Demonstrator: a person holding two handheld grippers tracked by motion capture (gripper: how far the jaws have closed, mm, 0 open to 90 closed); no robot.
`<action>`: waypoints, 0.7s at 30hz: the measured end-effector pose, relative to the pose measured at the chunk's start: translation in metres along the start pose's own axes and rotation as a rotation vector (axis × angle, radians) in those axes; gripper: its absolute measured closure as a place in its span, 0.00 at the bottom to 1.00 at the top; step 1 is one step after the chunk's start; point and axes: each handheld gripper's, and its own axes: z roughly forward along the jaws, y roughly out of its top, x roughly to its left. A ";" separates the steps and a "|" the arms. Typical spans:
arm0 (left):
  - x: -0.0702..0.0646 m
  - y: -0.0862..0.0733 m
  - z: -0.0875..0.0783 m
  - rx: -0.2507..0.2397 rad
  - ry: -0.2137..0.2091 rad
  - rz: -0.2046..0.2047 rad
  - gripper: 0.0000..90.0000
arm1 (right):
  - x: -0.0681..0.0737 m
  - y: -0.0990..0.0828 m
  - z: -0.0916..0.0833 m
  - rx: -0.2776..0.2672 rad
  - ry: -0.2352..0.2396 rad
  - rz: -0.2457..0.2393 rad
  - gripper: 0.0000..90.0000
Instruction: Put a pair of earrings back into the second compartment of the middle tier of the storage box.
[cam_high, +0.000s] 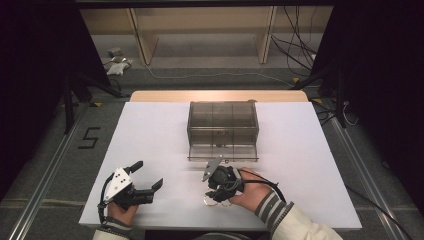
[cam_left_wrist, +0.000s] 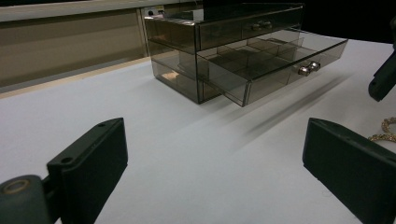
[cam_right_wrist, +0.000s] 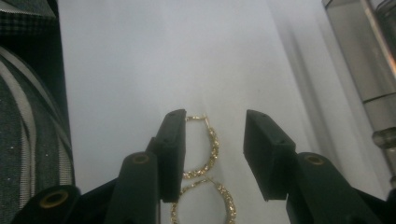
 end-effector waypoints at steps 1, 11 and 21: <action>0.000 0.000 0.000 0.000 0.000 0.000 0.07 | 0.000 0.000 0.002 0.017 0.000 0.009 0.67; 0.000 0.000 0.000 -0.001 -0.001 -0.001 0.07 | -0.005 0.002 0.017 0.098 0.020 0.029 0.70; 0.000 0.000 0.000 0.000 -0.003 0.000 0.07 | -0.009 0.001 0.026 0.131 0.032 0.058 0.77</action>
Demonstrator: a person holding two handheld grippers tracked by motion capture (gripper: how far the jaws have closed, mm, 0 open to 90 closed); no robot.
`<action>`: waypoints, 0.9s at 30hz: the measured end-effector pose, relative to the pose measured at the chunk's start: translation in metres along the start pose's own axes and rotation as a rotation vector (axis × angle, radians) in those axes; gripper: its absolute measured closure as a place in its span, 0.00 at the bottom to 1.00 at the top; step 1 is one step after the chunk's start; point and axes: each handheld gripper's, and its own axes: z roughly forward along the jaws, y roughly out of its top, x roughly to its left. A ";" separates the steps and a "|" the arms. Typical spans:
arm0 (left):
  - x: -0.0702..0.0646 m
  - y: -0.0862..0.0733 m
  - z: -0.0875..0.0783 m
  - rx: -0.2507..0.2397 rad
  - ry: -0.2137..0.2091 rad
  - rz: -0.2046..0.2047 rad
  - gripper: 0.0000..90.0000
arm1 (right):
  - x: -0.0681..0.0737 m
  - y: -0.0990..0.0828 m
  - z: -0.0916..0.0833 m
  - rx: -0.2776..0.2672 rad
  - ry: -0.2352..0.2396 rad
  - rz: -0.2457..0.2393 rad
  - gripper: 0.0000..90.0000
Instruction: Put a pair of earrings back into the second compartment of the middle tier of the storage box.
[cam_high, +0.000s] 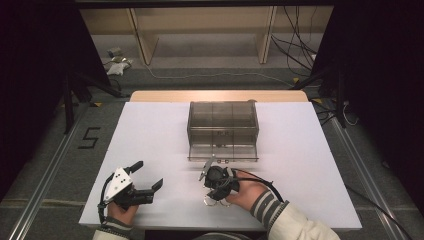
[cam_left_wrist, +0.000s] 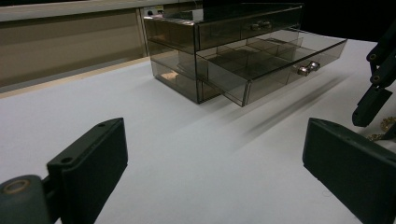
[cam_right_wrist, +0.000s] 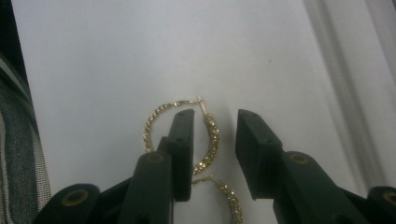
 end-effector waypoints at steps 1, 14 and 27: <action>0.000 0.000 0.000 0.000 0.000 0.000 0.07 | 0.000 0.000 0.000 0.006 0.002 0.005 0.78; 0.000 0.000 0.000 0.001 -0.001 0.001 0.07 | 0.000 0.000 0.005 0.035 0.000 0.011 0.88; 0.000 0.000 0.000 0.001 -0.002 0.001 0.07 | 0.002 0.000 0.006 0.037 -0.003 0.031 0.95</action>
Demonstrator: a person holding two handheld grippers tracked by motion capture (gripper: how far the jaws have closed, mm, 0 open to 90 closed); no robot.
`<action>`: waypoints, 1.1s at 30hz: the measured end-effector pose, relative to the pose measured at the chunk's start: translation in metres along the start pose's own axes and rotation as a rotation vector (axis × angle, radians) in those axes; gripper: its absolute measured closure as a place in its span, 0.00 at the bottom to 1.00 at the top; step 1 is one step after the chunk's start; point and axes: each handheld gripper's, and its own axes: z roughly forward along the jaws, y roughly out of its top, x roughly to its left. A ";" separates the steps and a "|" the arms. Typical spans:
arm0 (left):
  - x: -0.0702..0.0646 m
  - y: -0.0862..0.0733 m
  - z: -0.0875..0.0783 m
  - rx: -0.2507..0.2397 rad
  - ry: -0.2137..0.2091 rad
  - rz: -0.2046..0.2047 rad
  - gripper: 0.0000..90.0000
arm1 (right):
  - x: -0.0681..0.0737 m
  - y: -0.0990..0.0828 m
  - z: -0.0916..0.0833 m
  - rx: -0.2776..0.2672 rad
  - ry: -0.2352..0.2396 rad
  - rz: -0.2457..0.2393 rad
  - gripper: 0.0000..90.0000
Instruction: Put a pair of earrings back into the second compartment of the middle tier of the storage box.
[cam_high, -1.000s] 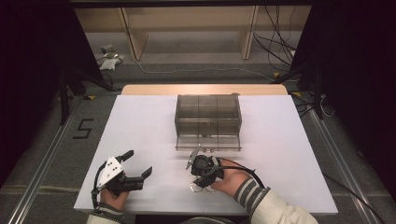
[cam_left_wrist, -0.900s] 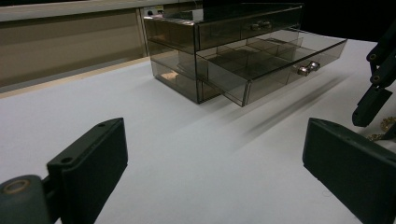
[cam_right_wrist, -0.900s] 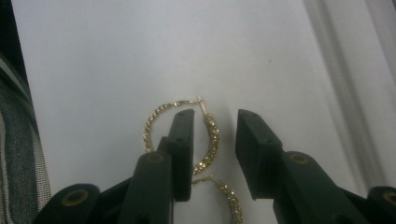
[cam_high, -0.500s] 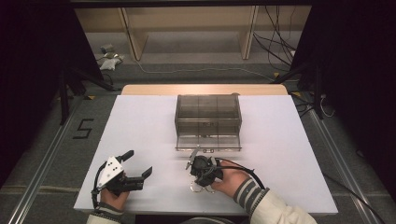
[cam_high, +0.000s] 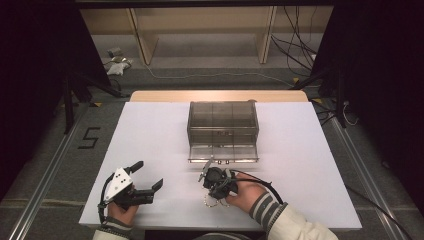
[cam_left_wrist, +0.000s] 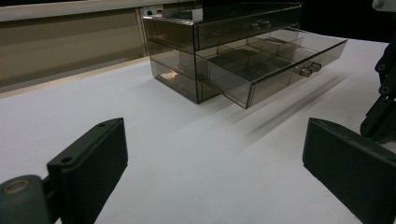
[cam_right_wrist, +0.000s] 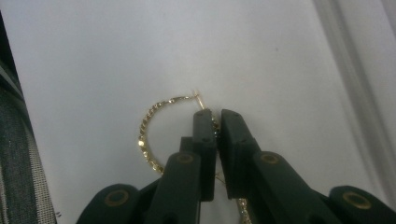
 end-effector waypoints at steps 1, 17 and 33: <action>0.000 0.000 0.000 0.000 0.001 0.000 0.07 | 0.000 0.000 0.000 0.000 -0.002 0.000 0.95; 0.000 0.000 0.000 0.000 0.000 0.000 0.07 | 0.002 0.000 -0.016 -0.065 -0.032 -0.014 0.96; 0.000 0.000 0.000 0.000 0.000 0.000 0.07 | -0.001 0.002 -0.035 -0.139 -0.073 -0.008 0.96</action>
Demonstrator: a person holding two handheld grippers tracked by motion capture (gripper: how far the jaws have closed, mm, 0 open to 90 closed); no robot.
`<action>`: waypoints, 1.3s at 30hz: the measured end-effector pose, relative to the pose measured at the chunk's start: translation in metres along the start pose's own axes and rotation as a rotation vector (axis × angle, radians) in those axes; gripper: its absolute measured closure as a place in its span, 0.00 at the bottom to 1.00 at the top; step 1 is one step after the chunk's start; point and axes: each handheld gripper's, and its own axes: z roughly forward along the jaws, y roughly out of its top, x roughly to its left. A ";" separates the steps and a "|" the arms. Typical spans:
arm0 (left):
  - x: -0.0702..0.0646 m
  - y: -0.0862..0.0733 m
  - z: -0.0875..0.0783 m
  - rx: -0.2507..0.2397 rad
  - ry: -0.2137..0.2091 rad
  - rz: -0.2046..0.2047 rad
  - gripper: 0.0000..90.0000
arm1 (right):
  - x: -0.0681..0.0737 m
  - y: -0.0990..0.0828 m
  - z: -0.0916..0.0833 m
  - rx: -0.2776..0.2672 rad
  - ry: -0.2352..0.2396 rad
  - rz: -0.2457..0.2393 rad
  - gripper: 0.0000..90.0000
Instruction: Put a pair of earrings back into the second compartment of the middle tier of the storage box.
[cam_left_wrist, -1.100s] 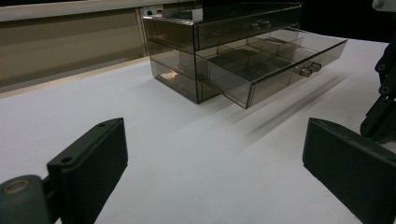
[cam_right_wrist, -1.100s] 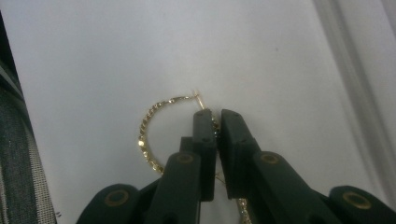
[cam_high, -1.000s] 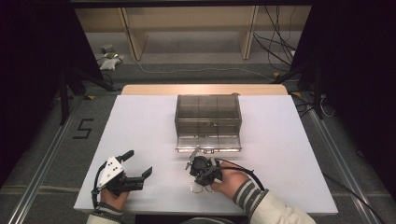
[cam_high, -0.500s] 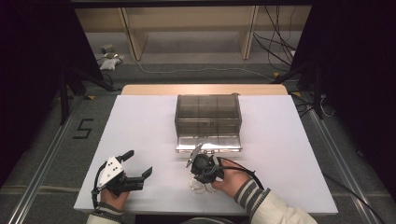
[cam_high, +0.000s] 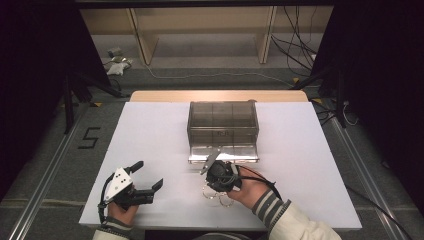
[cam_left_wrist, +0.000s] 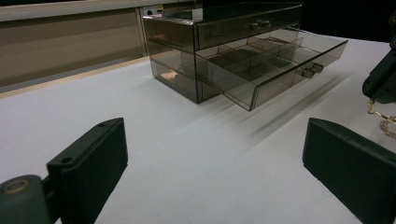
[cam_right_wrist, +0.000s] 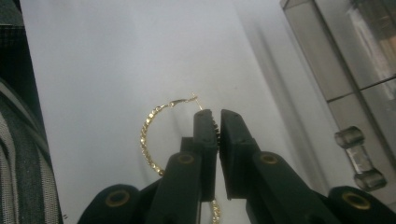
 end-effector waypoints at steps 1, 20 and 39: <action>0.000 0.000 0.000 0.000 0.000 0.000 0.07 | -0.001 0.000 -0.001 -0.003 -0.007 -0.001 0.96; 0.000 0.000 0.001 0.015 -0.003 0.001 0.08 | -0.017 0.004 -0.022 -0.058 -0.070 0.030 0.95; 0.001 0.001 0.000 0.014 -0.001 -0.010 0.08 | -0.036 0.007 -0.030 -0.069 -0.122 0.060 0.95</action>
